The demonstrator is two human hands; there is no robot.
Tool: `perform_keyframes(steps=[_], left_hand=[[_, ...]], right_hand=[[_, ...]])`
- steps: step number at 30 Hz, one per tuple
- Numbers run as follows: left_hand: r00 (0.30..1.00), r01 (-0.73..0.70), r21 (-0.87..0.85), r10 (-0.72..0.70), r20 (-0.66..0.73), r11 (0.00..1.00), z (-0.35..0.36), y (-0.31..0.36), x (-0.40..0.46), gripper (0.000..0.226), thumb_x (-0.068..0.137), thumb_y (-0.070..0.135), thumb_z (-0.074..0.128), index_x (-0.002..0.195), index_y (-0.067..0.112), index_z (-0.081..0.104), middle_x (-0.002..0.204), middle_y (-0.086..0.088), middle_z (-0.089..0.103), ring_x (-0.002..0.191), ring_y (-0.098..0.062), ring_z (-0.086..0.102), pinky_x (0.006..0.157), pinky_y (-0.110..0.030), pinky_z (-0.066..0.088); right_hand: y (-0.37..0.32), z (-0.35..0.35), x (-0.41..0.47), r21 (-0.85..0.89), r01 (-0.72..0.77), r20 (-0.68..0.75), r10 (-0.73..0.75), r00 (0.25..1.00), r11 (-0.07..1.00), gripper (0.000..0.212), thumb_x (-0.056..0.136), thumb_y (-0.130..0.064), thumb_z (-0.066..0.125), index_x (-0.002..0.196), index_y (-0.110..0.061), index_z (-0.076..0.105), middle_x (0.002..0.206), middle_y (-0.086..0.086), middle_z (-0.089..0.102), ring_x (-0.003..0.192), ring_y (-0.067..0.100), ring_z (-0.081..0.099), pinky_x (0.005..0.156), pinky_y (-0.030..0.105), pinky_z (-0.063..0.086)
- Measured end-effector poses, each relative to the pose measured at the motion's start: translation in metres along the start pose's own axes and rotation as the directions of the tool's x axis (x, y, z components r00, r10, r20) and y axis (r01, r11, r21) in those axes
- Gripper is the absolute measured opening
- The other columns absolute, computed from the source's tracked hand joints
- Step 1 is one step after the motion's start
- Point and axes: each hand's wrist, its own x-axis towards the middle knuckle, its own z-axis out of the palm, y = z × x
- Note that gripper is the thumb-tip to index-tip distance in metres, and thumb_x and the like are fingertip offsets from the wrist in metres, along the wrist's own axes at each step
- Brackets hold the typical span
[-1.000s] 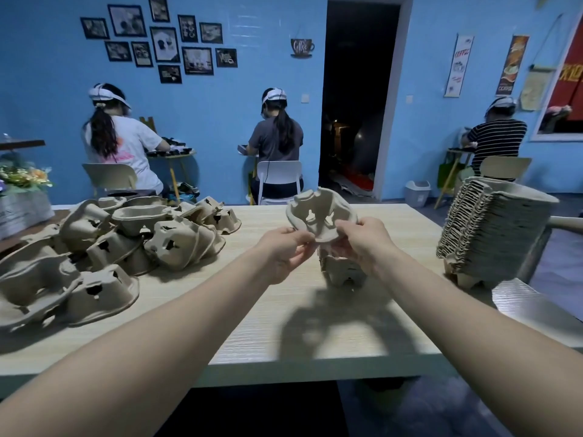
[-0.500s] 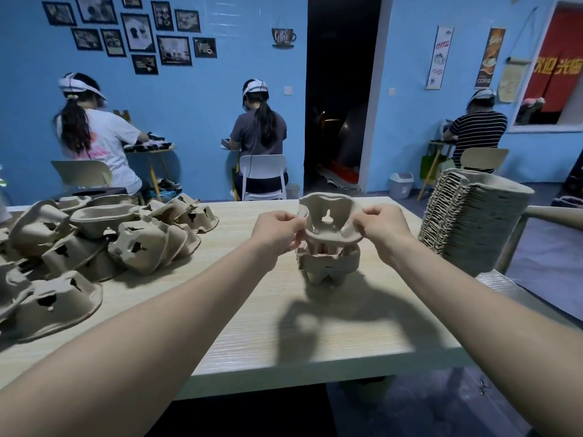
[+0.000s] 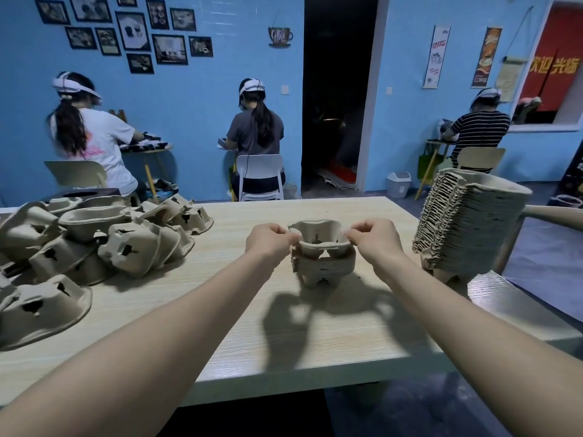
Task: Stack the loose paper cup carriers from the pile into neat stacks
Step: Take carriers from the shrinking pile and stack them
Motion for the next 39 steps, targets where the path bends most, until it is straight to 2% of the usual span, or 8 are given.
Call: perform_keyframes(steps=[6,10,16,20,24,27,30,39], left_hand=[[1.000,0.027,-0.004,-0.027,-0.014,1.000,0.003,-0.008,0.004,0.033,0.082,0.024,0.071,0.061,0.015,0.047,0.078,-0.007,0.058,0.079,-0.022,0.053,0.051,-0.023,0.031],[1.000,-0.008,0.046,0.008,-0.006,0.999,0.006,-0.013,0.003,0.027,0.085,0.022,0.068,0.066,0.014,0.050,0.074,-0.003,0.058,0.072,-0.018,0.051,0.068,-0.031,0.043],[0.976,-0.215,0.153,0.218,0.003,0.964,0.001,-0.022,-0.003,0.026,0.088,0.030,0.064,0.106,0.014,0.057,0.105,-0.001,0.058,0.091,-0.015,0.056,0.077,-0.030,0.045],[0.931,-0.363,0.227,0.342,0.127,0.904,-0.001,-0.038,-0.008,0.040,0.082,0.031,0.070,0.118,0.018,0.057,0.122,0.002,0.056,0.112,-0.013,0.053,0.093,-0.029,0.042],[0.922,-0.383,0.252,0.352,0.160,0.889,0.001,-0.042,-0.009,0.046,0.081,0.028,0.072,0.122,0.019,0.055,0.129,0.001,0.055,0.120,-0.016,0.051,0.101,-0.032,0.040],[0.911,-0.410,0.279,0.378,0.162,0.868,0.000,-0.039,-0.011,0.047,0.083,0.027,0.070,0.126,0.017,0.053,0.131,0.000,0.054,0.121,-0.016,0.050,0.102,-0.031,0.039],[0.898,-0.440,0.319,0.413,0.153,0.839,-0.010,-0.039,-0.015,0.048,0.085,0.027,0.067,0.129,0.017,0.051,0.133,0.001,0.051,0.120,-0.014,0.048,0.097,-0.025,0.037],[0.909,-0.384,0.458,0.416,0.035,0.801,-0.093,-0.067,-0.020,0.036,0.086,0.020,0.065,0.120,0.013,0.056,0.121,-0.007,0.056,0.107,-0.016,0.054,0.087,-0.022,0.038]], right_hand=[[0.012,0.000,-0.007,-0.081,0.061,0.060,-0.056,0.997,0.995,0.024,0.085,-0.016,0.060,0.078,0.007,0.064,0.078,0.021,0.065,0.074,0.016,0.048,0.068,0.029,0.035],[0.014,-0.001,-0.011,-0.176,0.132,0.125,-0.111,0.986,0.975,0.030,0.087,-0.020,0.056,0.076,0.008,0.060,0.066,0.007,0.048,0.068,0.018,0.042,0.062,0.030,0.030],[0.018,-0.004,-0.017,-0.212,0.274,0.188,-0.236,0.953,0.938,0.029,0.087,-0.028,0.064,0.069,-0.007,0.054,0.066,-0.001,0.039,0.068,0.017,0.037,0.060,0.030,0.029],[0.029,-0.005,-0.021,-0.268,0.348,0.256,-0.282,0.925,0.898,0.030,0.081,-0.035,0.070,0.091,-0.010,0.057,0.097,0.002,0.052,0.098,0.019,0.045,0.079,0.028,0.035],[0.030,-0.003,-0.024,-0.350,0.355,0.241,-0.283,0.928,0.867,0.033,0.081,-0.032,0.070,0.092,-0.004,0.056,0.106,0.010,0.055,0.103,0.024,0.046,0.080,0.031,0.035],[0.024,-0.001,-0.027,-0.375,0.358,0.231,-0.288,0.929,0.855,0.028,0.084,-0.029,0.068,0.101,-0.010,0.058,0.115,0.009,0.054,0.112,0.026,0.046,0.087,0.031,0.035],[0.012,0.003,-0.036,-0.379,0.390,0.184,-0.345,0.921,0.839,0.049,0.085,-0.027,0.066,0.129,-0.008,0.052,0.130,0.009,0.047,0.124,0.024,0.038,0.102,0.027,0.029],[-0.021,0.082,-0.071,-0.310,0.527,0.183,-0.495,0.850,0.791,0.030,0.088,-0.022,0.061,0.115,-0.009,0.062,0.116,0.009,0.053,0.114,0.024,0.044,0.092,0.023,0.030]])
